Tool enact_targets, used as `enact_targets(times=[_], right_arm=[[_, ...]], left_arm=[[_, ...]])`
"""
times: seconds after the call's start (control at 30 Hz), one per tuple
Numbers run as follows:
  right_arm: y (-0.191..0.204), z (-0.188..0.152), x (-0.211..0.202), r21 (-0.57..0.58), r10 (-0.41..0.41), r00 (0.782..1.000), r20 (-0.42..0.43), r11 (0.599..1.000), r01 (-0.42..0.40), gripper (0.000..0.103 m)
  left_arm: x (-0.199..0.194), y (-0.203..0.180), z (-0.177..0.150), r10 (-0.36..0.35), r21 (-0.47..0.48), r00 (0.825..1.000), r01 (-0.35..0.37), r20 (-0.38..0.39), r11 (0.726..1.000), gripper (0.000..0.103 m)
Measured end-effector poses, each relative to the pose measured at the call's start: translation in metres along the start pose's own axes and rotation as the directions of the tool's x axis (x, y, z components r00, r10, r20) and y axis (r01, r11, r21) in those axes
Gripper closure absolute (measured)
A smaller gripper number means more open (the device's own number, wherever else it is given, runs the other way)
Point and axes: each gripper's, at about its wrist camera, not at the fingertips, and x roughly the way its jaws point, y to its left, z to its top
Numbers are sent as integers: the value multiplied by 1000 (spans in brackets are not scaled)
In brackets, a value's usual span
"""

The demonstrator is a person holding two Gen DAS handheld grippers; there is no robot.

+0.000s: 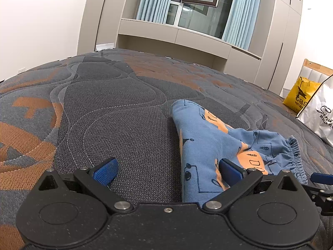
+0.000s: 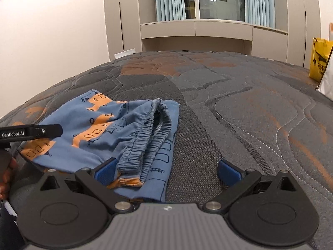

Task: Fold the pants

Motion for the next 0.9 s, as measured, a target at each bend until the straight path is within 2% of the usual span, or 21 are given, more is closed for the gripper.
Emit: enact_targets(times=[0.47,0.7,0.77,0.8,0.87,0.9], right_arm=[[4,-4,0,19,-10,1000,12,1000,10,0],[3,-7,-4,57,-7,1000,26,998,6,0],[-5,-6,-8,120,52,998,40,991,-57,0],[-12,-6,-11,161,112,992,61,979,-121,0],[-24,-1,-10,231,244,966,83,938,-257,0],[-28,4,-7,254,269,960,75,926,-279,0]], left_arm=[[2,-1,0,3,6,1000,-3,-3,1000,0],[7,-9,2,33,51,999,-31,-24,998,0],[8,-9,4,34,50,999,-32,-42,998,0],[9,-10,6,30,55,998,-28,-49,998,0],[11,-7,11,13,42,998,-10,-61,999,0],[11,-6,13,10,33,998,-8,-64,999,0]])
